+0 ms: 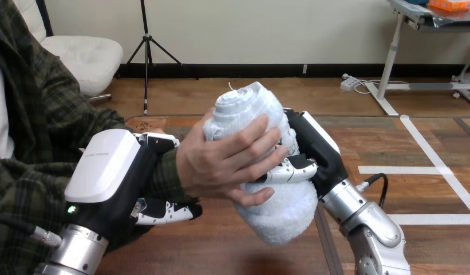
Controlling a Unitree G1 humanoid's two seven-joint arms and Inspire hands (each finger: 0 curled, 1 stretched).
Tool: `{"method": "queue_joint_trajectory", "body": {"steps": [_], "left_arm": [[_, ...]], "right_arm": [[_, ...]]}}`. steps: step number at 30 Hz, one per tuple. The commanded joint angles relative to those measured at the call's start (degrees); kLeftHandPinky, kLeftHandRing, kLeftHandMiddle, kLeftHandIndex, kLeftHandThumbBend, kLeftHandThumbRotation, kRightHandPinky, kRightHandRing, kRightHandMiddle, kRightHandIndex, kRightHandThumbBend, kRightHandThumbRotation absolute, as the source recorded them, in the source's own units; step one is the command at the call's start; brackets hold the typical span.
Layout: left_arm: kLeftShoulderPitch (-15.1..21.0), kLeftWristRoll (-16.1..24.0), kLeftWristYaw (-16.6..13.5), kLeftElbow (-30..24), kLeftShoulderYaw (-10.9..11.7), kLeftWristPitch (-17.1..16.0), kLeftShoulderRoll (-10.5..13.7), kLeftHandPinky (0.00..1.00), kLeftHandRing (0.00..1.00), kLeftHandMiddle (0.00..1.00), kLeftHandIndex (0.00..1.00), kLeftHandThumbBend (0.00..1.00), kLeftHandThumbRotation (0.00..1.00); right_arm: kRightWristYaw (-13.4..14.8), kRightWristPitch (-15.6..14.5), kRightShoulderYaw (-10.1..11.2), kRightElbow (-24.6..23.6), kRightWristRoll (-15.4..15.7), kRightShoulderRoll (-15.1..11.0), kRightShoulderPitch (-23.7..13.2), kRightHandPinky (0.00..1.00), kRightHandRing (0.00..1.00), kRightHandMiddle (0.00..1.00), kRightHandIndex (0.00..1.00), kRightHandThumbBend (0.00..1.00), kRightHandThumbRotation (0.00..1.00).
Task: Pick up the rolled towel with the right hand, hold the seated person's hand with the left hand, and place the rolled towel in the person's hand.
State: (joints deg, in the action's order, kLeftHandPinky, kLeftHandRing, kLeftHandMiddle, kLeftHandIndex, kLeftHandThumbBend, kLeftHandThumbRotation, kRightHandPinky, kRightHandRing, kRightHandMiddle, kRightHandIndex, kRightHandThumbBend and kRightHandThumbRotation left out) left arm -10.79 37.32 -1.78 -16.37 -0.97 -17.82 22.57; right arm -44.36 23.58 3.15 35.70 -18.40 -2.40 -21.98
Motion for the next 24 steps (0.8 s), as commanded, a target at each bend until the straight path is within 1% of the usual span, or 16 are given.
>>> {"method": "queue_joint_trajectory", "body": {"steps": [1, 5, 8, 12, 17, 20, 23, 24], "left_arm": [[3.08, -0.85, -0.67, -2.48, -4.66, -3.18, -2.61, 0.25, 0.28, 0.34, 0.35, 0.95, 0.00], [3.24, -0.43, -1.17, -2.14, -4.83, -3.66, -2.81, 0.25, 0.28, 0.34, 0.35, 0.95, 0.00], [3.19, -0.38, -0.74, -2.40, -4.85, -3.18, -3.02, 0.25, 0.29, 0.34, 0.36, 0.95, 0.00], [3.08, -0.61, 0.31, -2.89, -4.80, -2.20, -3.16, 0.25, 0.29, 0.34, 0.36, 0.95, 0.00], [3.25, -0.79, 0.46, -2.61, -4.72, -2.41, -3.24, 0.24, 0.29, 0.34, 0.36, 0.95, 0.00], [3.23, -0.80, 0.91, -2.76, -4.75, -1.94, -3.40, 0.24, 0.29, 0.34, 0.36, 0.95, 0.00], [3.35, -0.84, 0.96, -2.61, -4.65, -1.99, -3.42, 0.24, 0.29, 0.35, 0.36, 0.95, 0.00], [3.41, -0.93, 0.90, -2.43, -4.58, -2.17, -3.39, 0.24, 0.29, 0.35, 0.36, 0.94, 0.00]], "right_arm": [[-1.32, 2.15, -0.74, -0.64, -0.93, 2.50, -5.81, 0.12, 0.18, 0.25, 0.33, 0.78, 0.00], [-0.96, 1.72, -0.90, -1.39, -0.64, 2.63, -5.24, 0.12, 0.18, 0.25, 0.33, 0.77, 0.00], [-1.12, 0.99, -0.87, -1.80, -1.08, 2.87, -4.96, 0.12, 0.18, 0.25, 0.33, 0.77, 0.00], [-1.30, 0.91, -0.88, -2.09, -1.26, 2.98, -4.72, 0.12, 0.18, 0.25, 0.34, 0.76, 0.00], [-1.04, 0.54, -0.95, -2.70, -1.22, 2.96, -4.39, 0.12, 0.18, 0.25, 0.34, 0.76, 0.00], [-1.08, 0.27, -1.00, -3.03, -1.27, 2.78, -4.30, 0.12, 0.18, 0.25, 0.34, 0.76, 0.00], [-0.97, 0.98, -1.04, -2.99, -0.96, 2.67, -4.25, 0.12, 0.18, 0.25, 0.34, 0.76, 0.00], [-1.19, 0.75, -1.01, -2.98, -1.15, 2.62, -4.29, 0.12, 0.18, 0.25, 0.34, 0.76, 0.00]]}}
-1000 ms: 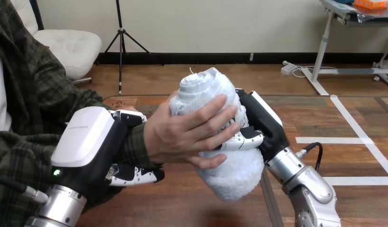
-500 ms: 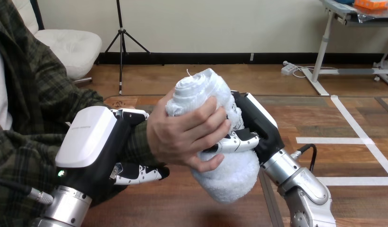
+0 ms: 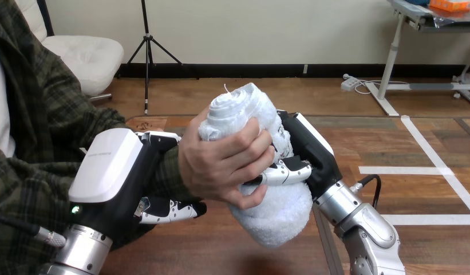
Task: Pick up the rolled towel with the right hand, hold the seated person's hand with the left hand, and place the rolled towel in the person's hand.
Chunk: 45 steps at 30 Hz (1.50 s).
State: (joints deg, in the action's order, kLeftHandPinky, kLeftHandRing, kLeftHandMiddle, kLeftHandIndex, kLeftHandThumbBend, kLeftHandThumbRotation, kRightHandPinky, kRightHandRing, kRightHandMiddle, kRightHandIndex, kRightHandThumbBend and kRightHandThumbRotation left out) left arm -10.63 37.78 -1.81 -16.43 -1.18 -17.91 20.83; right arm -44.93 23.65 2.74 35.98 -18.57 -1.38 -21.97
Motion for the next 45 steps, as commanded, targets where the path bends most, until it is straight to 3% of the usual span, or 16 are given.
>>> {"method": "queue_joint_trajectory", "body": {"steps": [1, 15, 17, 21, 29, 31, 37, 45], "left_arm": [[3.30, -1.47, 0.87, -2.21, -4.32, -2.21, -1.61, 0.24, 0.29, 0.35, 0.36, 0.94, 0.00], [4.06, -1.97, 0.31, -0.82, -3.37, -2.61, -1.23, 0.27, 0.33, 0.39, 0.40, 0.97, 0.00], [4.23, -2.40, 0.10, -0.34, -3.18, -2.93, -1.16, 0.30, 0.36, 0.42, 0.44, 0.98, 0.00], [4.54, -2.74, -1.13, 2.31, -2.55, -4.34, -0.40, 0.38, 0.44, 0.51, 0.55, 0.98, 0.02], [5.00, -3.39, -2.07, 4.95, -1.59, -5.61, 0.82, 0.53, 0.61, 0.69, 0.74, 1.00, 0.17], [5.18, -2.91, -2.19, 5.18, -1.35, -5.64, 1.39, 0.54, 0.62, 0.71, 0.75, 1.00, 0.19], [5.16, -1.22, -1.34, 4.01, -0.62, -3.25, 2.22, 0.71, 0.77, 0.83, 0.89, 1.00, 0.35], [5.91, -2.01, -1.56, 5.03, 0.79, -4.42, 3.25, 0.84, 0.87, 0.91, 0.95, 1.00, 0.42]], "right_arm": [[-0.77, 0.46, -0.59, -3.22, -1.14, 1.58, -4.36, 0.12, 0.19, 0.26, 0.34, 0.77, 0.00], [-0.29, 0.31, -0.66, -3.09, -0.40, 0.81, -4.52, 0.18, 0.24, 0.32, 0.39, 0.84, 0.01], [-0.11, 0.66, -0.63, -2.96, -0.20, 0.79, -4.55, 0.24, 0.31, 0.38, 0.42, 0.85, 0.01], [0.06, -1.77, -0.76, -3.78, -0.33, 0.26, -4.43, 0.36, 0.42, 0.49, 0.51, 0.88, 0.06], [2.81, -3.42, -1.45, -7.58, 1.68, -0.68, -3.32, 0.60, 0.64, 0.69, 0.70, 0.95, 0.15], [3.64, -3.48, -1.68, -8.70, 2.43, -1.15, -2.98, 0.62, 0.66, 0.71, 0.71, 0.95, 0.16], [4.75, -5.17, -1.36, -10.64, 2.14, -1.71, -2.35, 0.81, 0.86, 0.86, 0.87, 0.99, 0.32], [6.71, -8.41, -0.33, -12.68, 1.09, -2.39, -1.70, 0.95, 0.97, 0.96, 0.95, 1.00, 0.41]]}}
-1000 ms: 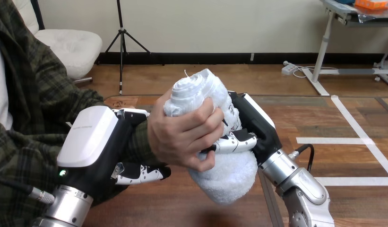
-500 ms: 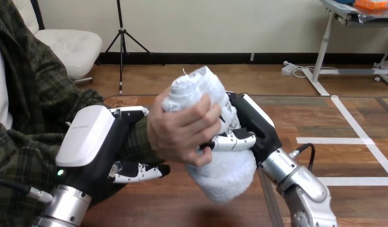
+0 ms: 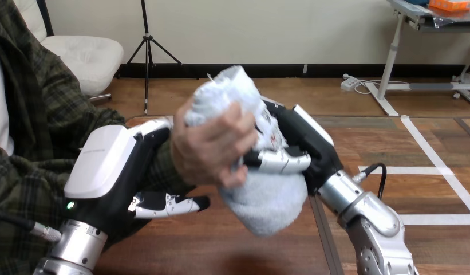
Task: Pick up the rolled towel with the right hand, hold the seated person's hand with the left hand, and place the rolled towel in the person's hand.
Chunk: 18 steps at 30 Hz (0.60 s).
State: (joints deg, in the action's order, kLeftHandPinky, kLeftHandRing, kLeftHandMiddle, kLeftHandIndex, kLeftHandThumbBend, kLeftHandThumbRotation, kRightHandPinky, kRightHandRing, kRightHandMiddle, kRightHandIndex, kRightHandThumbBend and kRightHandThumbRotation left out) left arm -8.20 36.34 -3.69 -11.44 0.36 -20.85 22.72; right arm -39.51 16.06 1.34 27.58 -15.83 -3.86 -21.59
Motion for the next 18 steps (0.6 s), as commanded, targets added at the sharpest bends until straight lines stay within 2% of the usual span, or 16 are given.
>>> {"method": "queue_joint_trajectory", "body": {"steps": [1, 8, 18], "left_arm": [[3.55, -0.59, 0.25, 0.12, -0.59, -1.58, 1.46, 0.86, 0.89, 0.93, 0.96, 1.00, 0.44], [4.20, -0.39, -1.03, 1.10, 0.55, -2.69, 2.35, 0.89, 0.94, 0.97, 0.99, 1.00, 0.48], [4.20, -0.44, -1.19, 0.72, 2.42, -1.56, 3.42, 0.92, 0.99, 1.00, 1.00, 1.00, 0.51]], "right_arm": [[1.34, -1.02, 1.25, -4.38, -1.87, 0.01, -2.05, 0.97, 0.98, 0.97, 0.97, 1.00, 0.43], [2.89, -1.48, 2.41, -5.44, -2.42, -0.27, -1.61, 0.99, 1.00, 1.00, 1.00, 1.00, 0.48], [4.10, -0.41, 4.22, -5.23, -3.69, -1.14, -1.66, 1.00, 1.00, 1.00, 1.00, 1.00, 0.53]]}}
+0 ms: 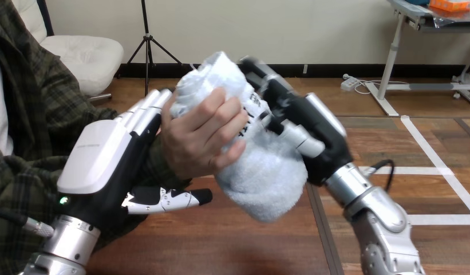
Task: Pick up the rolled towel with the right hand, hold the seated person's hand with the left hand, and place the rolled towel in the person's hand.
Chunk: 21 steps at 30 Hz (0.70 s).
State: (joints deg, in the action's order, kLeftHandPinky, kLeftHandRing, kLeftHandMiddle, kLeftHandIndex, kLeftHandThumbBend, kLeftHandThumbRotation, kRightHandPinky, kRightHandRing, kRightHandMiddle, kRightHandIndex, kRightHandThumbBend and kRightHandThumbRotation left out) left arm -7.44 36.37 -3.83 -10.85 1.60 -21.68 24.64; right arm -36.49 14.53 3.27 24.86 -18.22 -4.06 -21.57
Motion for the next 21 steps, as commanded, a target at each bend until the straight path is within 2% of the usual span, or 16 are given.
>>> {"method": "queue_joint_trajectory", "body": {"steps": [1, 10, 14, 18, 21], "left_arm": [[3.41, -0.49, -1.00, 0.08, 1.35, -0.68, 1.63, 0.94, 1.00, 1.00, 1.00, 1.00, 0.51], [3.32, -0.08, -1.46, 0.47, 3.26, -0.64, 3.18, 0.95, 1.00, 1.00, 1.00, 1.00, 0.56], [3.16, -0.01, -2.17, 0.97, 3.90, -1.10, 3.96, 0.95, 1.00, 1.00, 1.00, 1.00, 0.58], [2.63, -0.87, -2.08, 1.15, 4.72, -1.34, 4.80, 0.95, 1.00, 1.00, 1.00, 1.00, 0.59], [2.19, -1.17, -2.11, 1.10, 5.39, -1.75, 5.36, 0.95, 1.00, 1.00, 1.00, 1.00, 0.58]], "right_arm": [[1.22, 1.08, 2.40, -2.56, -1.30, -1.09, -1.66, 1.00, 1.00, 1.00, 1.00, 1.00, 0.54], [2.96, 1.84, 3.96, -2.27, -1.22, -1.65, -1.38, 1.00, 1.00, 1.00, 1.00, 1.00, 0.56], [2.96, 1.69, 4.83, -2.03, -2.06, -1.61, -1.12, 1.00, 1.00, 1.00, 1.00, 1.00, 0.56], [3.34, 3.13, 5.57, -1.11, -1.48, -1.93, -0.83, 1.00, 1.00, 1.00, 1.00, 1.00, 0.57], [3.30, 2.66, 6.16, -0.85, -2.02, -1.98, -0.65, 1.00, 1.00, 1.00, 1.00, 1.00, 0.57]]}}
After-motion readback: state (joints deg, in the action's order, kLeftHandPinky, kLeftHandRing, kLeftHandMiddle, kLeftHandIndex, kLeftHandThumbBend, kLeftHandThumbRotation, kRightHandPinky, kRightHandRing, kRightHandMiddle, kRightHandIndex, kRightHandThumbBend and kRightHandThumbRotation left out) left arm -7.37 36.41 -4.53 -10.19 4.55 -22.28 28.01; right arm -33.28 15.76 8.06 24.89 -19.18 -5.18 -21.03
